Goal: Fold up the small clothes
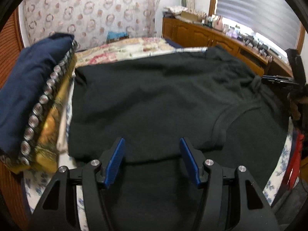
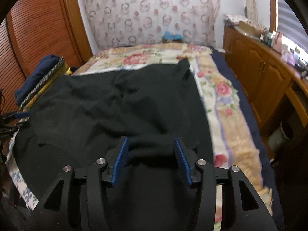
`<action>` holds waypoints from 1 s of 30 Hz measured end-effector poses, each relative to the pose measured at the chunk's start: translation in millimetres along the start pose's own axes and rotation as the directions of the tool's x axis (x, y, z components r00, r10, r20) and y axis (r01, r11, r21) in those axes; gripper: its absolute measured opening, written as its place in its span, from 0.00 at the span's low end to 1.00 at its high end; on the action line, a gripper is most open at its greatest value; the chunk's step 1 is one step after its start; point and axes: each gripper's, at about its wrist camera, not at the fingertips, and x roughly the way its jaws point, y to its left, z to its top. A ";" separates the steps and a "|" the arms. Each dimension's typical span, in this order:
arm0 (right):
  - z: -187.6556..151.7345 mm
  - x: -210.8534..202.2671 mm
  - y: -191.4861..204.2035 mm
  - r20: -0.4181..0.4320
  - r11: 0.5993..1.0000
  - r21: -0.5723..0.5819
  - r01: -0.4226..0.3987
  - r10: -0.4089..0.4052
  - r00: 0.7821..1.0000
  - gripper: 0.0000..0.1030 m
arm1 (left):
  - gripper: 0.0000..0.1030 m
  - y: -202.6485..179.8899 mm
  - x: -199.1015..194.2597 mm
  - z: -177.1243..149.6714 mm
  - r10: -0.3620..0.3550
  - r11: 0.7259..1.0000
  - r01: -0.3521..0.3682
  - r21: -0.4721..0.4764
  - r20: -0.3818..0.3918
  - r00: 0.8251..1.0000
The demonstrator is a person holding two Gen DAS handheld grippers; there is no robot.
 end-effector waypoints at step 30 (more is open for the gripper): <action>-3.0 20.7 -22.0 -0.056 0.989 0.135 0.061 -0.054 0.997 0.59 | 0.71 -0.7 9.4 -12.6 0.030 1.000 -0.030 -0.004 -0.010 0.999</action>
